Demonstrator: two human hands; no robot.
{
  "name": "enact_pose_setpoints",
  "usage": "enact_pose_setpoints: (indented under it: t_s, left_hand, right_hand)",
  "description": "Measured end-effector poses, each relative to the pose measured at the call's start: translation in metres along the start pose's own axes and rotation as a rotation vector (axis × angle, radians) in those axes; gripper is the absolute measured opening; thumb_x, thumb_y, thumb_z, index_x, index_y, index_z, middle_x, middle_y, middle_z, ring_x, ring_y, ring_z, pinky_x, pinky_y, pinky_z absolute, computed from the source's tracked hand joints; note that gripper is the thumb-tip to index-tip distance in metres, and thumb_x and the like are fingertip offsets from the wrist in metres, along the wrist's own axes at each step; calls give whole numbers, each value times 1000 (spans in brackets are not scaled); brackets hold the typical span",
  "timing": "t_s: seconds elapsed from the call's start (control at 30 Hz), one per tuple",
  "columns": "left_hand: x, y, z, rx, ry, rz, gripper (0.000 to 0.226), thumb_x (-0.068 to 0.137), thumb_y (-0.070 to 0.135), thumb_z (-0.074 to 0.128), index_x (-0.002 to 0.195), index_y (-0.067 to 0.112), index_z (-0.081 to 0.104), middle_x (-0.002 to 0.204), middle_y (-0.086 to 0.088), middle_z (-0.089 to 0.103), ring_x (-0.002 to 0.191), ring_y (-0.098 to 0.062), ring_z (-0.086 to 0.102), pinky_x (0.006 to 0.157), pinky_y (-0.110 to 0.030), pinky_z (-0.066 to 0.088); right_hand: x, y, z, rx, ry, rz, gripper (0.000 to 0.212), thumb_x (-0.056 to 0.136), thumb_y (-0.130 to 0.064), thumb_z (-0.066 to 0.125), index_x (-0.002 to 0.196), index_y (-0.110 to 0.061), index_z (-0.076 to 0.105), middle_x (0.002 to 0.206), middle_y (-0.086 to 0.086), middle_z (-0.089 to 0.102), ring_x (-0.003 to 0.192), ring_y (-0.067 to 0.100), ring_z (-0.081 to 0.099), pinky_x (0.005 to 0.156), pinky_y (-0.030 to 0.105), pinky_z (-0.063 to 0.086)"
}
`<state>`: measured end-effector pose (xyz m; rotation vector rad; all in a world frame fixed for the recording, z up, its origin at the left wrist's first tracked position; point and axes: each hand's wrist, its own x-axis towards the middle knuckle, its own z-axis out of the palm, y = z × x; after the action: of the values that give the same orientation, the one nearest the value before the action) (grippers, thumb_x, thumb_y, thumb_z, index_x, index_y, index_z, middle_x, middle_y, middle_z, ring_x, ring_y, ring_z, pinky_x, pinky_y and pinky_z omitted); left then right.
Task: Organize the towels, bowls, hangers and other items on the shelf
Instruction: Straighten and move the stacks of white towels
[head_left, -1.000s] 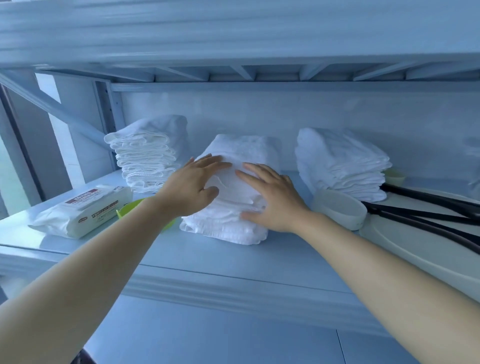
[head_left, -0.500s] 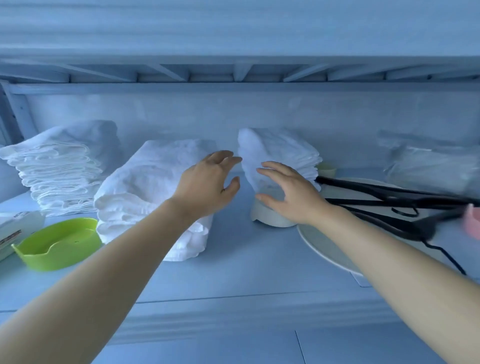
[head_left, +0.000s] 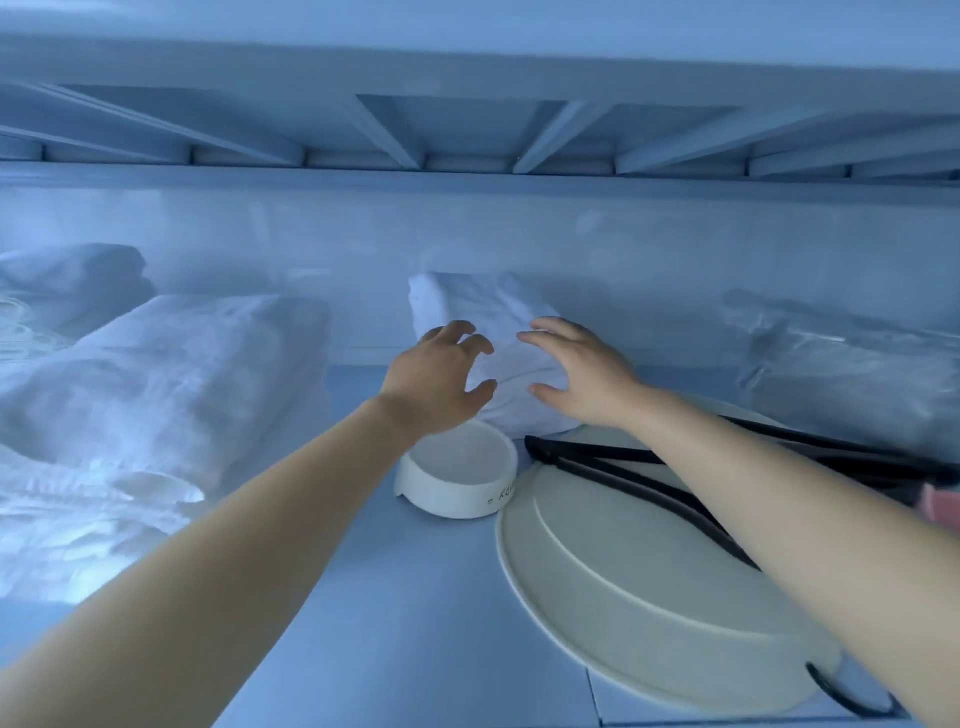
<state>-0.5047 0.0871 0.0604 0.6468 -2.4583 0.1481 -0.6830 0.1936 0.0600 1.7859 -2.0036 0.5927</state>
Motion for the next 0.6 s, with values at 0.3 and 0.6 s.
enact_pose_setpoints:
  t_s: [0.3, 0.6]
  left_hand:
    - [45, 18, 51, 157, -136, -95, 93, 78, 34, 72, 147, 29, 10, 154, 1, 12, 142, -26, 12, 101, -43, 38]
    - [41, 10, 56, 164, -59, -86, 77, 84, 7, 60, 145, 33, 21, 149, 4, 24, 136, -18, 24, 83, -31, 44]
  right_hand:
    - [28, 48, 16, -7, -132, 46, 88, 74, -30, 76, 146, -27, 25, 156, -2, 9, 141, 22, 15, 111, 37, 29]
    - [49, 47, 32, -10, -165, 49, 95, 73, -31, 77, 146, -36, 17, 157, -1, 3, 139, 28, 16, 108, 39, 33]
